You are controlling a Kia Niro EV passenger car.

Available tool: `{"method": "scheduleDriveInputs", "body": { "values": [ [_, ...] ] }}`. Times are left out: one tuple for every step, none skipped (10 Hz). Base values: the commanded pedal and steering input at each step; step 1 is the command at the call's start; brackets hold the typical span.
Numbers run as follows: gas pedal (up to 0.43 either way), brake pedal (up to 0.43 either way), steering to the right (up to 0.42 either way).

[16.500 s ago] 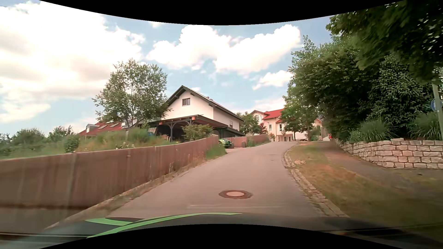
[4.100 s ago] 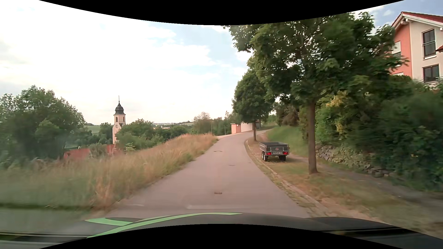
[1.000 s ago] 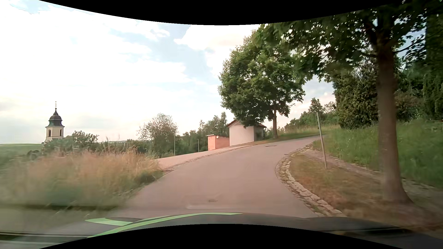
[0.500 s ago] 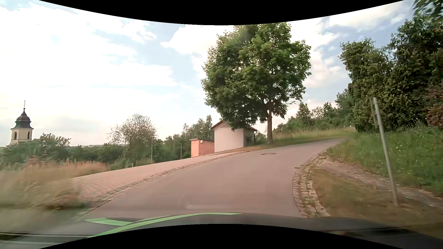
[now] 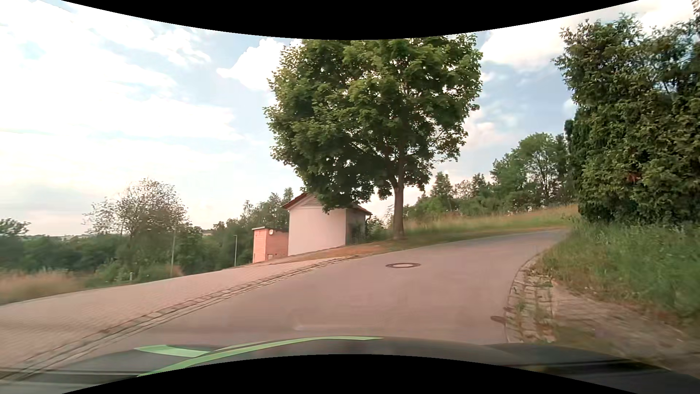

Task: Follow the waypoints while adhering to traffic rules and regulations

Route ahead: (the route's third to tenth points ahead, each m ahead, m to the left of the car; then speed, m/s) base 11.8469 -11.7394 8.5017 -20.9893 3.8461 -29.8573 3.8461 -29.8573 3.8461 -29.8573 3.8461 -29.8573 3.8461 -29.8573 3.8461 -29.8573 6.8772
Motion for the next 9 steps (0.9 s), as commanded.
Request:
{"method": "scheduleDriveInputs", "body": {
  "values": [
    [0.000,0.000,0.206],
    [0.000,0.000,0.224],
    [0.000,0.000,0.237],
    [0.008,0.000,0.246],
    [0.039,0.000,0.258],
    [0.059,0.000,0.275],
    [0.059,0.000,0.285],
    [0.087,0.000,0.288],
    [0.087,0.000,0.289]
  ]
}}
